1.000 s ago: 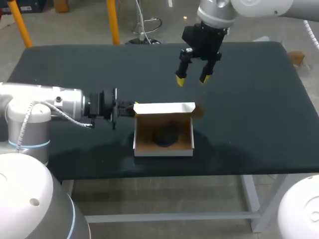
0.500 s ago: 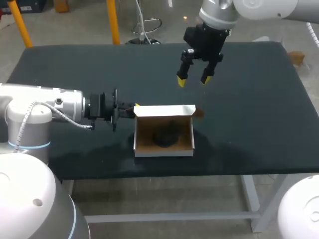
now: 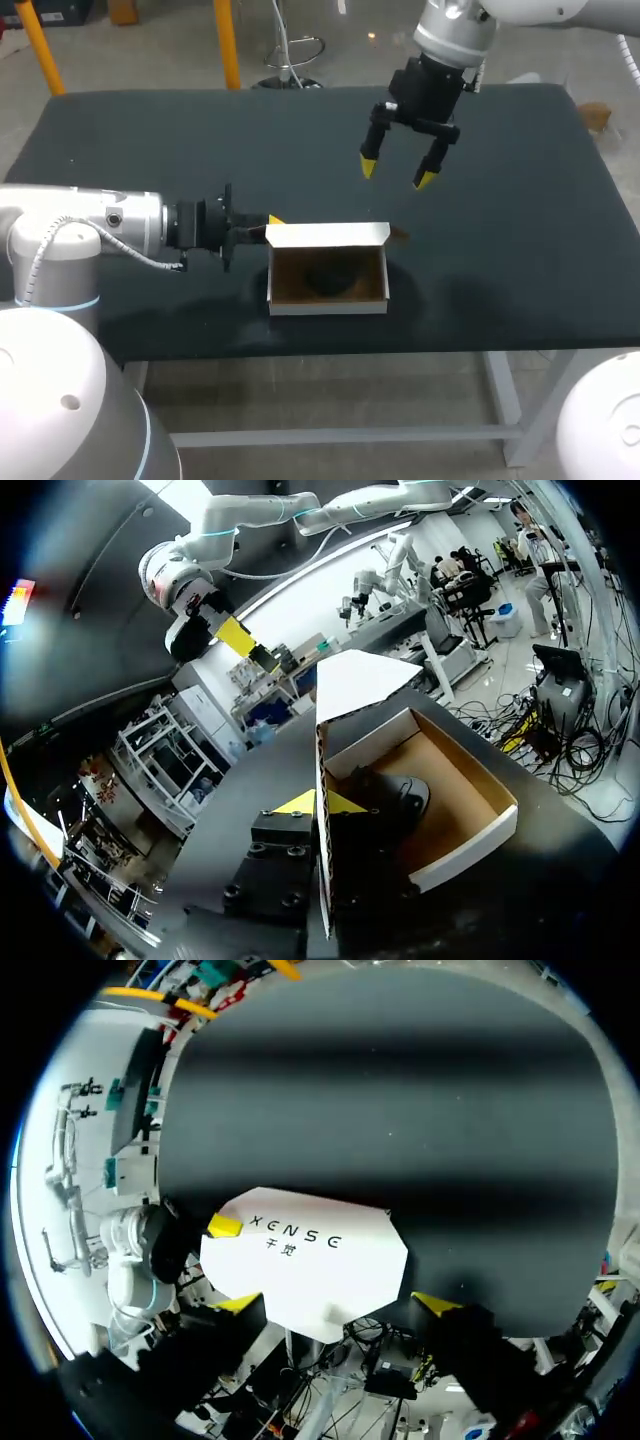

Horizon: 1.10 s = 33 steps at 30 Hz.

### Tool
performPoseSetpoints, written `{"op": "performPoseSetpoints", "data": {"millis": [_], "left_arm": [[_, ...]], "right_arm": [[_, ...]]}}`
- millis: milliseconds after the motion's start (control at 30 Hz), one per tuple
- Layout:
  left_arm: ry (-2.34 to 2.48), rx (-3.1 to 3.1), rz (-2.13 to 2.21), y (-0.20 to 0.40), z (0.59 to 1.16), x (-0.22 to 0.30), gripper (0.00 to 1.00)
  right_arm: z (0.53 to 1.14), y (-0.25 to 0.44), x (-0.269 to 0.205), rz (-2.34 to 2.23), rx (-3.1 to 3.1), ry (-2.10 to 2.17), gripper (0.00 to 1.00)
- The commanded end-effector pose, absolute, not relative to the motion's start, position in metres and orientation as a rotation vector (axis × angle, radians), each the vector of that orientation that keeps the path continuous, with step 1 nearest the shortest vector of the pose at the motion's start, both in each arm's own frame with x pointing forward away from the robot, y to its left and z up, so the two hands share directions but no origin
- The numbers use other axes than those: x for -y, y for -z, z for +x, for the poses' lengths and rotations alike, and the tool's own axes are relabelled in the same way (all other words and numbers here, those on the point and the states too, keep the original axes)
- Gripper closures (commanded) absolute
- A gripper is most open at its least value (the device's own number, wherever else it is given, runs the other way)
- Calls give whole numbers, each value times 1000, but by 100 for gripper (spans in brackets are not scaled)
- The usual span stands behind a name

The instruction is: Assemble the packaging by folding the flat box into shape, placing the metal phone stand inside, and closing the box properly

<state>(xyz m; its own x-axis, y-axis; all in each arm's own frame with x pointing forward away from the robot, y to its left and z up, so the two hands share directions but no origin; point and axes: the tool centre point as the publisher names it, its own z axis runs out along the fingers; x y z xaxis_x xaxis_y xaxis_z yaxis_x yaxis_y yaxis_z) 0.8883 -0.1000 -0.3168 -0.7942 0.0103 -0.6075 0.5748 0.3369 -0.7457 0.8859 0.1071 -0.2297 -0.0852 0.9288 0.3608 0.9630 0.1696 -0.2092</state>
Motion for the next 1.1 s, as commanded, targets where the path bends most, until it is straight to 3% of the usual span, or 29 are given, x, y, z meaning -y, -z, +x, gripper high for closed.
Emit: {"op": "performPoseSetpoints", "data": {"millis": [33, 967, 1000, 1067, 1100], "left_arm": [[1457, -2085, 516, 321, 883, 100, 100], [1350, -1974, 628, 333, 880, 99, 100], [1351, -1971, 631, 333, 879, 100, 100], [1346, -1965, 639, 333, 878, 100, 100], [1344, -1962, 644, 333, 878, 100, 100]], "right_arm": [[884, 233, -102, -1819, 1942, 82, 0], [855, 264, -104, -1786, 1798, -62, 0], [853, 266, -103, -1785, 1798, -66, 2], [851, 267, -103, -1774, 1806, -72, 20], [851, 269, -103, -1768, 1810, -73, 24]]}}
